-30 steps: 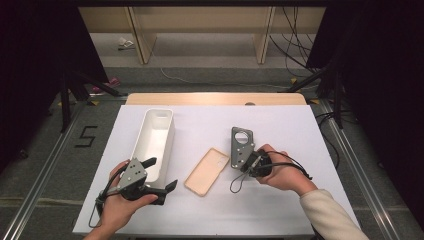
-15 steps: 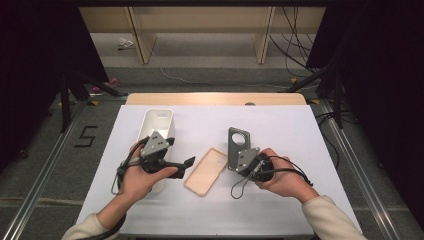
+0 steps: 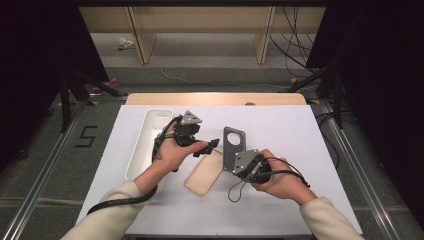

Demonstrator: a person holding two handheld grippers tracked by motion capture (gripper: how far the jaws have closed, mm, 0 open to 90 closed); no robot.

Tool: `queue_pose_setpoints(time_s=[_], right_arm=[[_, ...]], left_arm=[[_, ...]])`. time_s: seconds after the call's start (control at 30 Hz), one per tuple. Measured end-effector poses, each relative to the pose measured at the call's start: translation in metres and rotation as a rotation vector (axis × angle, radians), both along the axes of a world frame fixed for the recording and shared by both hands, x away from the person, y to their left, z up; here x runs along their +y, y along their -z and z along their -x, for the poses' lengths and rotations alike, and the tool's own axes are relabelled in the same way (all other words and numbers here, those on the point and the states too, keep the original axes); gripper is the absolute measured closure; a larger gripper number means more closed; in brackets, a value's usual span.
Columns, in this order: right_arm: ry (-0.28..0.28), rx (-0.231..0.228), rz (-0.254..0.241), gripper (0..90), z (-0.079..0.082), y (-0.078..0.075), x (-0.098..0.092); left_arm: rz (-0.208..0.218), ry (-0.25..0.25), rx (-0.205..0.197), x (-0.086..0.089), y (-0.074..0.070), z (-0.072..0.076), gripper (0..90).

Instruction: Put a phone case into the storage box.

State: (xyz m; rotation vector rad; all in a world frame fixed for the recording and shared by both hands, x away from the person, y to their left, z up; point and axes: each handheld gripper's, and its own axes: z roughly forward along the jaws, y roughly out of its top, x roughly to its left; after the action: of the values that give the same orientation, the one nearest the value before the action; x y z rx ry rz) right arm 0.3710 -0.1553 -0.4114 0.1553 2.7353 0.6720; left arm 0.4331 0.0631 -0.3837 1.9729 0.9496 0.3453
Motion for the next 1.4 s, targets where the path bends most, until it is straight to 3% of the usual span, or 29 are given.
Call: queue_pose_setpoints(time_s=[0.27, 0.53, 0.63, 0.87, 1.07, 1.23, 1.4], right_arm=[[-0.015, -0.020, -0.010, 87.5, 0.004, -0.004, 0.005], [-0.033, -0.033, -0.013, 87.5, 0.006, -0.005, 0.011], [-0.033, -0.039, -0.015, 87.6, 0.008, -0.006, 0.012], [-0.042, -0.043, -0.014, 87.5, 0.009, -0.007, 0.014], [-0.056, -0.063, -0.015, 87.4, 0.010, -0.008, 0.016], [-0.060, -0.055, -0.012, 87.5, 0.011, -0.006, 0.018], [-0.065, -0.046, 0.013, 87.8, 0.009, 0.001, 0.020]], left_arm=[[-0.023, -0.037, 0.118, -0.018, 0.011, -0.031, 20.7], [-0.034, -0.065, 0.208, -0.023, 0.017, -0.050, 29.9], [-0.045, -0.074, 0.243, -0.024, 0.021, -0.053, 32.6], [-0.014, -0.067, 0.303, -0.027, 0.026, -0.054, 41.7], [0.015, -0.080, 0.385, -0.027, 0.030, -0.052, 53.3], [0.051, -0.098, 0.391, -0.028, 0.028, -0.051, 65.4], [0.079, -0.110, 0.359, -0.031, 0.022, -0.045, 71.1]])
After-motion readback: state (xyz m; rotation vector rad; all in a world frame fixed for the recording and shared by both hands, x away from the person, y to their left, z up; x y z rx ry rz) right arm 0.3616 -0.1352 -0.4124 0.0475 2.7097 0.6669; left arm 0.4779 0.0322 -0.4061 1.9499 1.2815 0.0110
